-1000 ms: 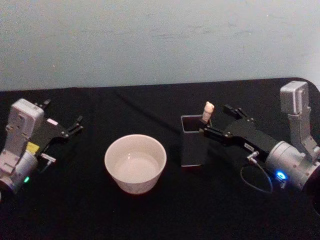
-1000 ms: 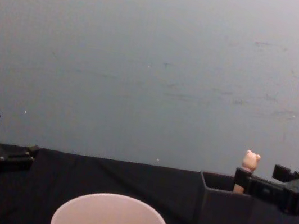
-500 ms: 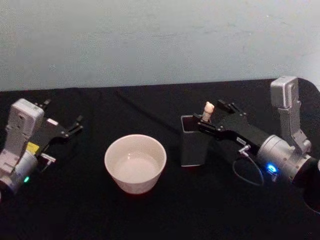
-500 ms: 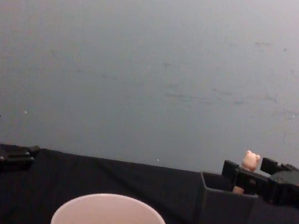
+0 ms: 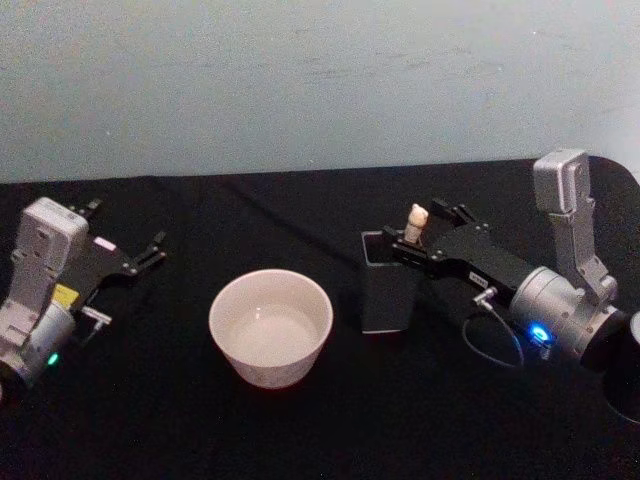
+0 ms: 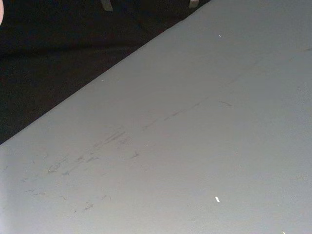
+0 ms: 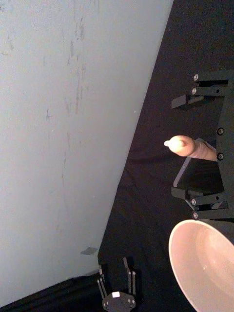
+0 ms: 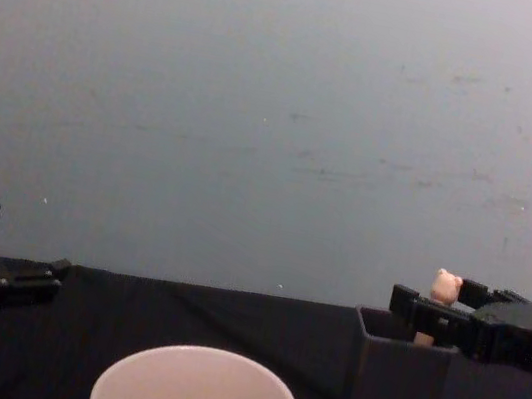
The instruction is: Pick up the stirring spoon with one hand, stir inside the cup, then place it back in its original position.
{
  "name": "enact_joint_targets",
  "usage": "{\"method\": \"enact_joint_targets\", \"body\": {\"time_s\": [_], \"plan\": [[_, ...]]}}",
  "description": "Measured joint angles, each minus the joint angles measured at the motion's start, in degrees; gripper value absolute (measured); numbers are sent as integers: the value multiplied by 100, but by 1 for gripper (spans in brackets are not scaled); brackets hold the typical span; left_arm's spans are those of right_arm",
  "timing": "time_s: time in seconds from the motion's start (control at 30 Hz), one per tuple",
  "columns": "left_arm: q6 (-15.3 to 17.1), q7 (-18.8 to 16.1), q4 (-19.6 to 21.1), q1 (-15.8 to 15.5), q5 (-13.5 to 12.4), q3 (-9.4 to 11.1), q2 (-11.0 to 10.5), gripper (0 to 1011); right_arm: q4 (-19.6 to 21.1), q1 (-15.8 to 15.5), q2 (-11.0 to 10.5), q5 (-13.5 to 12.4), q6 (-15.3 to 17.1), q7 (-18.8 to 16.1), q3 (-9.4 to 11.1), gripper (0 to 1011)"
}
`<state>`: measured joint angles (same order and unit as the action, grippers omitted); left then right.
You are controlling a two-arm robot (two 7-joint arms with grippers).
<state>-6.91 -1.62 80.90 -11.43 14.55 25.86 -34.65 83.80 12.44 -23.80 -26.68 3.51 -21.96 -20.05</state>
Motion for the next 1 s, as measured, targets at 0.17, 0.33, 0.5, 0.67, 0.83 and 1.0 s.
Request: {"method": "enact_joint_targets", "body": {"time_s": [0.17, 0.33, 0.5, 0.67, 0.83, 1.0], "plan": [[0, 0, 0, 0, 0, 0, 0, 1001, 0, 0, -1, -6, -8, 0, 0, 1000], [0, 0, 0, 0, 0, 0, 0, 1001, -1, -1, -1, -13, -15, -2, 0, 967], [0, 0, 0, 0, 0, 0, 0, 1001, -3, -3, -1, -19, -22, -4, 0, 868], [0, 0, 0, 0, 0, 0, 0, 1001, -6, -6, -1, -25, -27, -6, 0, 689], [0, 0, 0, 0, 0, 0, 0, 1001, -6, -6, -1, -28, -30, -7, 0, 548], [0, 0, 0, 0, 0, 0, 0, 1001, -6, -6, -1, -32, -33, -7, 0, 404]]}}
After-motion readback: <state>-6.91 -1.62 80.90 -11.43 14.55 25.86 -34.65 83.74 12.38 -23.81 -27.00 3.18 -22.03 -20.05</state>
